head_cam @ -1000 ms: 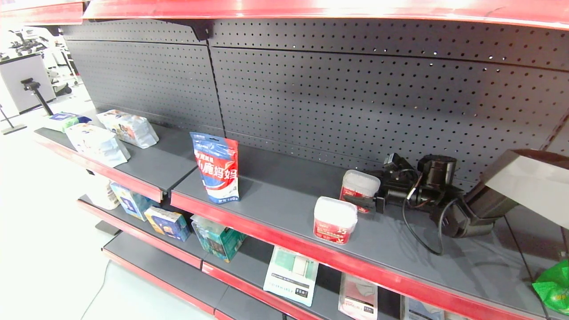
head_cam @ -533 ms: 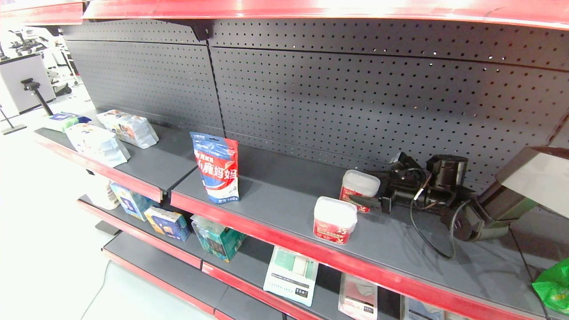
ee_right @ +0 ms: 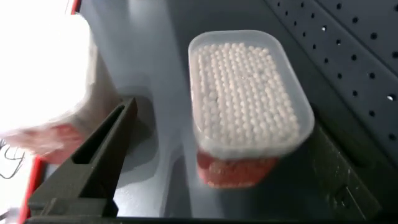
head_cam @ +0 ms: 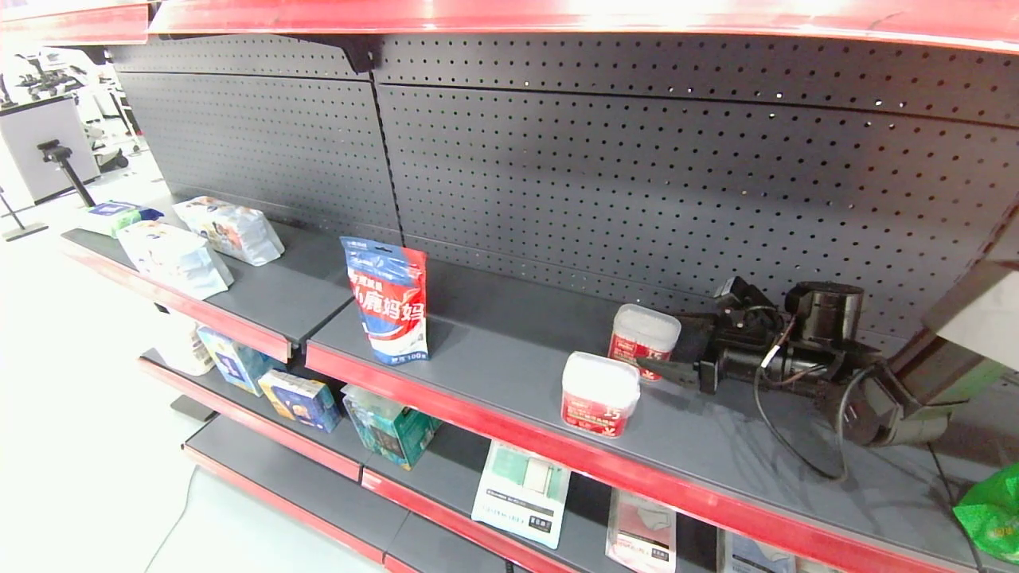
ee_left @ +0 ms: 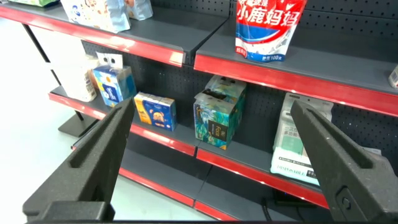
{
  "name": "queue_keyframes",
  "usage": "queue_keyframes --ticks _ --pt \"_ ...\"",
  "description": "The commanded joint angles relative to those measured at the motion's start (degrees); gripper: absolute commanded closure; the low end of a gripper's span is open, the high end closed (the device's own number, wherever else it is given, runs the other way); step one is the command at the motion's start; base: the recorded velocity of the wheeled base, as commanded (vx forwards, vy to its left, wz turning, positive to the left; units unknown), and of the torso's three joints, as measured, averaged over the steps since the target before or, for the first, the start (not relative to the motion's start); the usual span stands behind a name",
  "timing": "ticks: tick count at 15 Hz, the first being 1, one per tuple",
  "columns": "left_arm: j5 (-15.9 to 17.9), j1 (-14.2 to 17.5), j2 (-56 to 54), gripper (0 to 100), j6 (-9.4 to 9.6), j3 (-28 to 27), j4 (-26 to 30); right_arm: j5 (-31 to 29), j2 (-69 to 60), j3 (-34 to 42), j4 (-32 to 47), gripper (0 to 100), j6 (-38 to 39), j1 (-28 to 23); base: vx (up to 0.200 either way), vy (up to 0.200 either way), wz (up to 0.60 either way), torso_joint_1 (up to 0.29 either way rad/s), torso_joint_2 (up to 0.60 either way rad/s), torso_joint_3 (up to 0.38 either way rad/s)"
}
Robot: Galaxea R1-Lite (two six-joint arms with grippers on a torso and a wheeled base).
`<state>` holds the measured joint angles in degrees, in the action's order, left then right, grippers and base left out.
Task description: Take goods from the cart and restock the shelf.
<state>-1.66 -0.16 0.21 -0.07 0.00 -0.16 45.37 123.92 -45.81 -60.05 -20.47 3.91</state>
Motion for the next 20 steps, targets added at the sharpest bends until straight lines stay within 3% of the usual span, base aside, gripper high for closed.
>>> queue_keyframes --ticks 1,5,8,12,15,17,20 --pt "-0.01 -0.02 -0.03 0 -0.10 0.00 -0.02 -0.02 -5.53 1.25 0.02 0 0.78 -1.28 0.000 0.000 0.00 0.000 0.00 0.000" --pt "-0.01 0.07 -0.03 0 -0.01 0.00 -0.02 -0.99 -10.71 5.82 0.11 0 1.40 -4.97 0.000 0.000 0.00 0.000 0.00 0.000" --pt "-0.01 -0.02 -0.03 0 -0.01 0.00 -0.02 -6.97 -15.02 8.20 1.34 0 2.01 -6.73 0.000 0.000 0.00 0.000 0.00 0.000" --pt "-0.01 0.07 -0.03 0 -0.01 0.00 -0.02 -25.25 -27.94 19.09 1.43 0 8.69 -6.64 0.000 0.000 0.00 0.000 0.00 0.000" --pt "-0.01 0.07 -0.03 0 -0.01 0.00 -0.02 -35.09 -36.55 20.24 4.86 0 13.35 -4.70 0.000 0.000 0.00 0.000 0.00 0.000" --pt "-0.01 -0.02 -0.03 0 -0.01 0.00 -0.02 -36.06 -41.30 23.40 5.29 0 13.79 -4.97 0.000 0.000 0.00 0.000 0.00 0.000" --pt "-0.01 0.07 -0.03 0 -0.01 0.00 -0.02 -35.79 -54.48 34.21 7.05 0 13.70 -7.43 0.000 0.000 0.00 0.000 0.00 0.000"
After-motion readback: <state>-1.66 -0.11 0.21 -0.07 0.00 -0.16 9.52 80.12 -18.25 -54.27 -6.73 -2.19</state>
